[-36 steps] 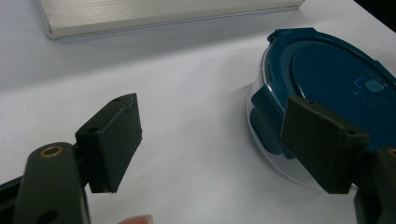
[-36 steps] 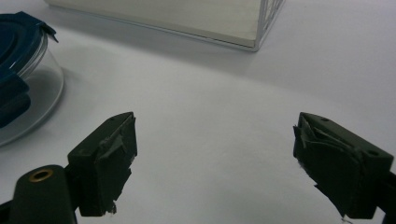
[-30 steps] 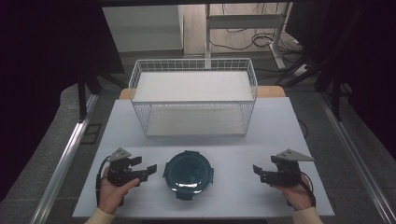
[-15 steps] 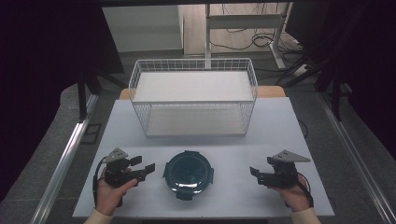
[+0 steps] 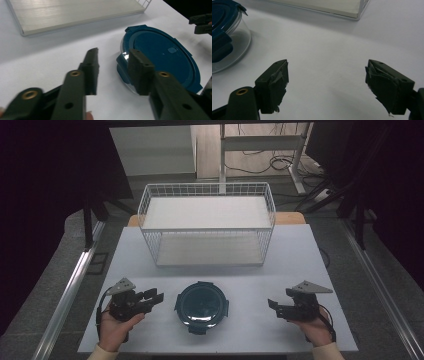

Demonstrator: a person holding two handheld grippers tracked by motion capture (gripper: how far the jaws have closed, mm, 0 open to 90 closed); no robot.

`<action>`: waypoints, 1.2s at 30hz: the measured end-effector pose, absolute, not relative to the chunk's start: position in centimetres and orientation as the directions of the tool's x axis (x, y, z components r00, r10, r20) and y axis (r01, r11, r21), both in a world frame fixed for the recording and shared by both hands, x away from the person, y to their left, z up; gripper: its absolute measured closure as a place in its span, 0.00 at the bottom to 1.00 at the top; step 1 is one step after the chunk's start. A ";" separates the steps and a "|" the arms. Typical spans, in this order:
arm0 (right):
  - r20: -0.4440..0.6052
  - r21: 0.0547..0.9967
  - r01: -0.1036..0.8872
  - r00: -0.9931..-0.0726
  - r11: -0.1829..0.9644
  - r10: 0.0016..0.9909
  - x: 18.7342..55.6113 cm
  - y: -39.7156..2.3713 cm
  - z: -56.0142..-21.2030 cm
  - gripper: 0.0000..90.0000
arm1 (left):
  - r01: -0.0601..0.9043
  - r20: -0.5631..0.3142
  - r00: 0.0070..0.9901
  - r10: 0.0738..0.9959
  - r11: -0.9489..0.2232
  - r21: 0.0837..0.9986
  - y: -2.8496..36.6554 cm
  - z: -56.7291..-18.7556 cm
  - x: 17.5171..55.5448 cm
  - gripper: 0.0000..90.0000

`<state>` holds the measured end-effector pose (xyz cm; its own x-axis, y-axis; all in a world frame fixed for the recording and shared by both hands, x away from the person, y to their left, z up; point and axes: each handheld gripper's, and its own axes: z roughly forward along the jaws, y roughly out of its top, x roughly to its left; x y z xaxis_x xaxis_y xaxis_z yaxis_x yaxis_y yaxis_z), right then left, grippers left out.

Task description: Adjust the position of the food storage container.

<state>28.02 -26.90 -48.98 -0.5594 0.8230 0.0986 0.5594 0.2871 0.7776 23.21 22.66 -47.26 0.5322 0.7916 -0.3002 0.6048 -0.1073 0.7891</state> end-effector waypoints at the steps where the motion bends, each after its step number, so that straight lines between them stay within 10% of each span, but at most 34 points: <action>1: 0.103 0.776 0.561 -0.562 0.287 0.821 28.0 -26.9 -49.0 0.21 | 0.607 -0.305 0.537 0.786 -0.109 0.787 22.6 -47.2 23.1 0.76; 10: 0.107 0.771 0.569 -0.560 0.287 0.821 28.0 -26.9 -49.2 0.21 | 0.594 -0.300 0.619 0.726 -0.182 0.784 21.6 -46.4 22.4 0.96; 36: 0.102 0.771 0.565 -0.564 0.294 0.819 28.0 -26.8 -49.2 0.21 | 0.663 -0.257 0.654 0.712 -0.376 0.647 19.0 -50.5 20.6 1.00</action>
